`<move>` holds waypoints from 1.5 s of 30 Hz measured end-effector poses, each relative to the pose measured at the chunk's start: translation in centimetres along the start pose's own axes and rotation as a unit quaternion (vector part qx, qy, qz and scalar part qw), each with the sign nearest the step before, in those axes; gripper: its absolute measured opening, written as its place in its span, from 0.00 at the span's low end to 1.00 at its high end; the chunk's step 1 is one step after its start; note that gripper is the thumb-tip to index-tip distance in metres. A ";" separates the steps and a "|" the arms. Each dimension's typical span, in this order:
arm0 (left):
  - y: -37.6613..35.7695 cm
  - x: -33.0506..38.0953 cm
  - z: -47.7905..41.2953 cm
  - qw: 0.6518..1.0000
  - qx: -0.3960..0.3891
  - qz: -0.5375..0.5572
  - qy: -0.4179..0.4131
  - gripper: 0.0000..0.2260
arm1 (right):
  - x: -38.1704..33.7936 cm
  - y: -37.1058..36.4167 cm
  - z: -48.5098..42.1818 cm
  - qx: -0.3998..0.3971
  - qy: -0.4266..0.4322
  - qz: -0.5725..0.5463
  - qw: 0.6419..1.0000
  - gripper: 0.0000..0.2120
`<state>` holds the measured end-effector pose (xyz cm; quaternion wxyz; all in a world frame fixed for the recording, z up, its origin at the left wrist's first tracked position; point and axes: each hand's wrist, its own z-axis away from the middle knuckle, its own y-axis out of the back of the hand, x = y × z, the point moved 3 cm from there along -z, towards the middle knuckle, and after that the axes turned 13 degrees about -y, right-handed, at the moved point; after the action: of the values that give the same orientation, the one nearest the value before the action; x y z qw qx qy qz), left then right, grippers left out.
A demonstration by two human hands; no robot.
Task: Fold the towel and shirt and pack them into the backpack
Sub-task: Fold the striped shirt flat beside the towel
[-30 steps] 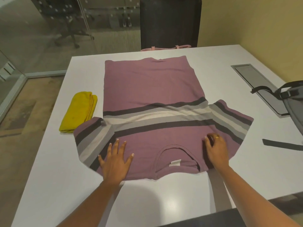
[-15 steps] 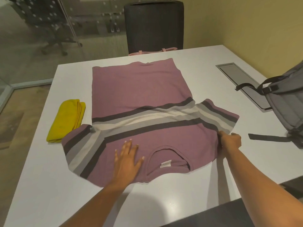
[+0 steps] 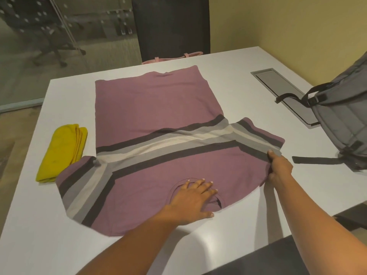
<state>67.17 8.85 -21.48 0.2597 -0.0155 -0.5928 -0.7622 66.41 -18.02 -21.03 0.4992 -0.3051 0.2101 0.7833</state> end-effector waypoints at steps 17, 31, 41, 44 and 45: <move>3.6 -1.8 -3.2 0.817 0.263 0.472 0.199 0.21 | -0.4 -4.7 6.0 -0.092 0.487 0.364 0.789 0.18; 4.3 -6.8 -5.2 0.651 0.328 0.590 0.347 0.28 | 5.0 -3.9 3.4 -0.199 0.583 0.636 0.465 0.17; 3.3 -5.5 -6.1 0.658 0.323 0.581 0.352 0.13 | 3.4 -1.5 3.1 -0.146 0.573 0.638 0.494 0.22; 2.8 -5.4 -5.4 0.661 0.318 0.580 0.353 0.14 | 3.7 -1.6 3.4 -0.151 0.562 0.642 0.500 0.15; 2.7 -5.4 -5.2 0.661 0.320 0.581 0.352 0.14 | 3.8 -1.7 3.6 -0.149 0.561 0.642 0.502 0.13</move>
<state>74.45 5.72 -22.36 0.8278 -0.0030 -0.5351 -0.1688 65.83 -12.51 -21.07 -0.4154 -0.5319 0.4646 0.5733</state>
